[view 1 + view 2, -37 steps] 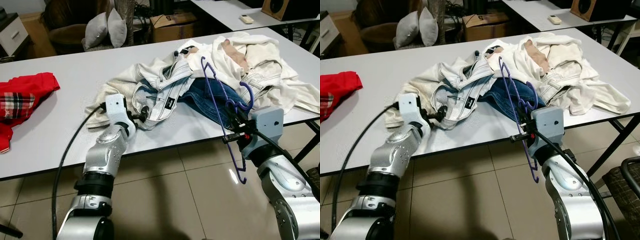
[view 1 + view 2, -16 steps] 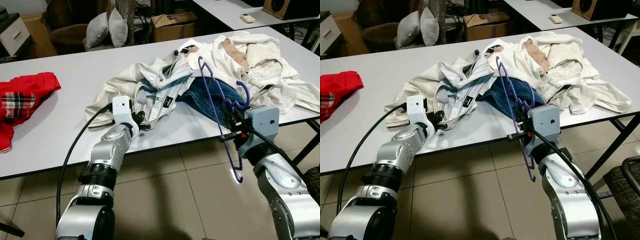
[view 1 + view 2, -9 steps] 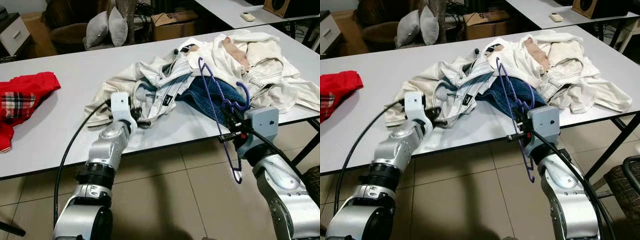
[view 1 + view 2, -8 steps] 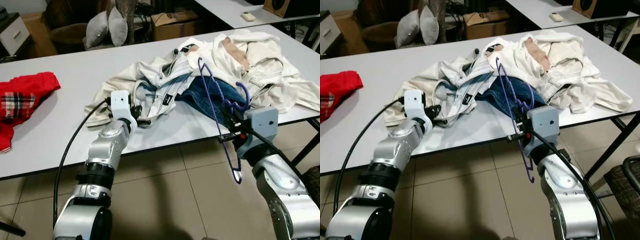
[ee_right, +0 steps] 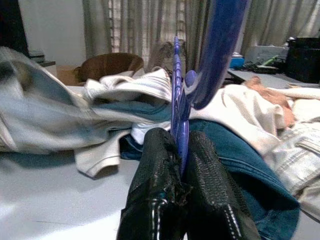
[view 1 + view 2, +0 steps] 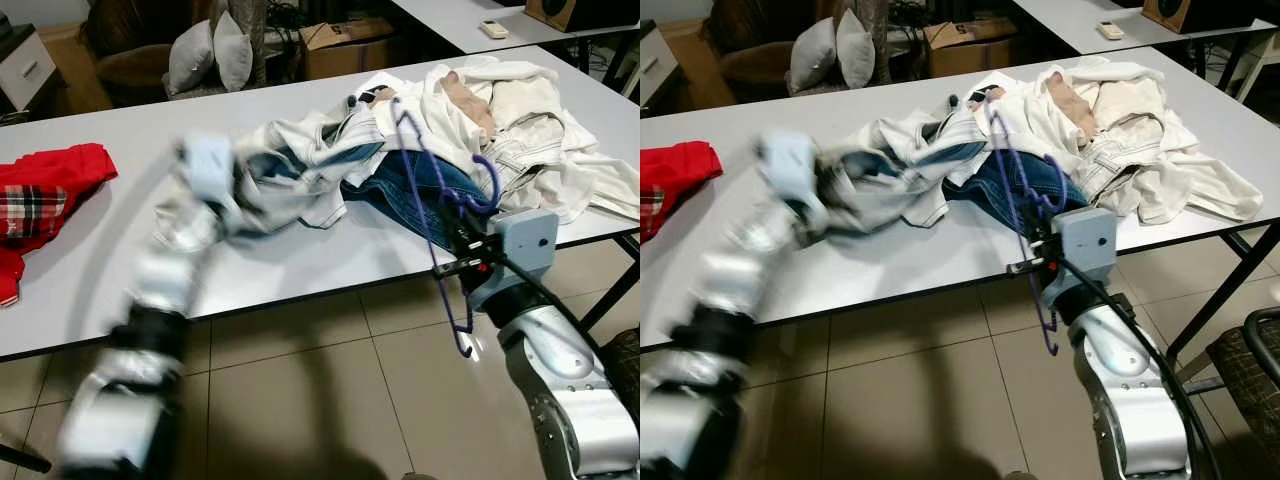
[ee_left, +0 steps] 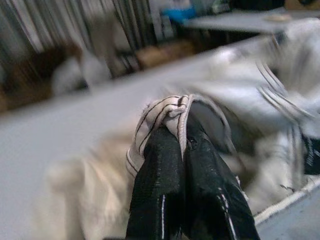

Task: Hang hanger

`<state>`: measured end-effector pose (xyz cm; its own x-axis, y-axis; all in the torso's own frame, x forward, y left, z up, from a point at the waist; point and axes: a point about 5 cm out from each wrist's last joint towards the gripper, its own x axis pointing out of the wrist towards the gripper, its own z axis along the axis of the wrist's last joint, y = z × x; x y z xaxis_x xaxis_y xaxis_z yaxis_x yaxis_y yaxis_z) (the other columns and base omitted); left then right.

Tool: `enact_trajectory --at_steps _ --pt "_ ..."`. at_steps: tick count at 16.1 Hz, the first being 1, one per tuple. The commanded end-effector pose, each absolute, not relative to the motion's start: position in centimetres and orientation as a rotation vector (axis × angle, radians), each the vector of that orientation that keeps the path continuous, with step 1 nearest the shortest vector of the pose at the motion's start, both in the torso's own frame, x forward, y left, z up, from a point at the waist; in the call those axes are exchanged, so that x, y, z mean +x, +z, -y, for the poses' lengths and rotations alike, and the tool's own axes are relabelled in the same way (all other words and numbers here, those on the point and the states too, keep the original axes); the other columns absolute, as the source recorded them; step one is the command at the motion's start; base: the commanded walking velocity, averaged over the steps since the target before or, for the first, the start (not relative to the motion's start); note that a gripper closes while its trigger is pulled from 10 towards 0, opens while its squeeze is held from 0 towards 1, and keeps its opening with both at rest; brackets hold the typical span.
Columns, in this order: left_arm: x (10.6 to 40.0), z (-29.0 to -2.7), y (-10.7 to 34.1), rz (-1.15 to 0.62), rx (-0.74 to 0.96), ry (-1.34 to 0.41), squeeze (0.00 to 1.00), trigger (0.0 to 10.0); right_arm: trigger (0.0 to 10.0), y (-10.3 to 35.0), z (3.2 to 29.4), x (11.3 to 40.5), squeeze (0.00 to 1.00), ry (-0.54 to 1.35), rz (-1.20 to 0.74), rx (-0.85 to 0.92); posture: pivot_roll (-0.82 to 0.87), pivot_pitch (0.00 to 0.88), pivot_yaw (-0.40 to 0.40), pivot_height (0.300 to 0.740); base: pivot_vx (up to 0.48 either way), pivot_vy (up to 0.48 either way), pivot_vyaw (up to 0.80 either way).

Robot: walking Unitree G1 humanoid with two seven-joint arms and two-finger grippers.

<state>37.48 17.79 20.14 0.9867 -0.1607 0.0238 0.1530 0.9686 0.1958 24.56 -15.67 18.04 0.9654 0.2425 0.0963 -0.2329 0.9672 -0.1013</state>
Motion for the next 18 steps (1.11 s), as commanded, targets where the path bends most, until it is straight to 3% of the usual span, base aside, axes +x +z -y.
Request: enact_trajectory --at_steps 1,3,6,10,16,17,18 --pt "37.4 -18.3 23.8 0.189 0.297 -0.169 0.00 0.0 10.0 18.4 15.8 24.7 0.00 0.257 0.128 -0.089 -0.16 0.000 0.130 0.740 0.000 0.000 0.00" --pt "36.3 -19.2 27.4 0.323 0.419 -0.168 0.00 0.0 10.0 18.5 16.2 24.2 0.00 0.310 0.128 -0.099 -0.16 0.000 0.139 0.740 0.000 0.000 0.00" --pt "33.8 -18.4 27.2 0.377 0.482 -0.232 0.00 0.0 10.0 18.0 16.6 23.3 0.00 0.401 0.086 -0.109 -0.16 0.000 0.148 0.740 0.000 0.000 0.00" --pt "30.1 -17.2 19.9 0.160 0.570 -0.330 0.00 0.0 10.0 17.2 16.5 21.8 0.00 0.594 0.015 -0.137 -0.16 0.000 0.147 0.740 0.000 0.000 0.00" --pt "25.6 -20.9 13.9 -0.116 0.416 0.000 0.00 0.0 10.0 15.5 18.0 21.1 0.00 0.662 -0.141 -0.158 -0.13 0.000 0.116 0.740 0.000 0.000 0.00" --pt "24.5 -20.5 11.7 -0.238 0.356 -0.033 0.00 10.0 10.0 15.5 18.4 21.4 0.00 0.639 -0.146 -0.165 -0.13 0.000 0.116 0.740 0.000 0.000 0.00" --pt "24.2 -20.3 11.2 -0.268 0.342 -0.053 0.00 10.0 10.0 15.5 18.5 21.4 0.00 0.633 -0.148 -0.168 -0.13 0.000 0.113 0.740 0.000 0.000 0.00"
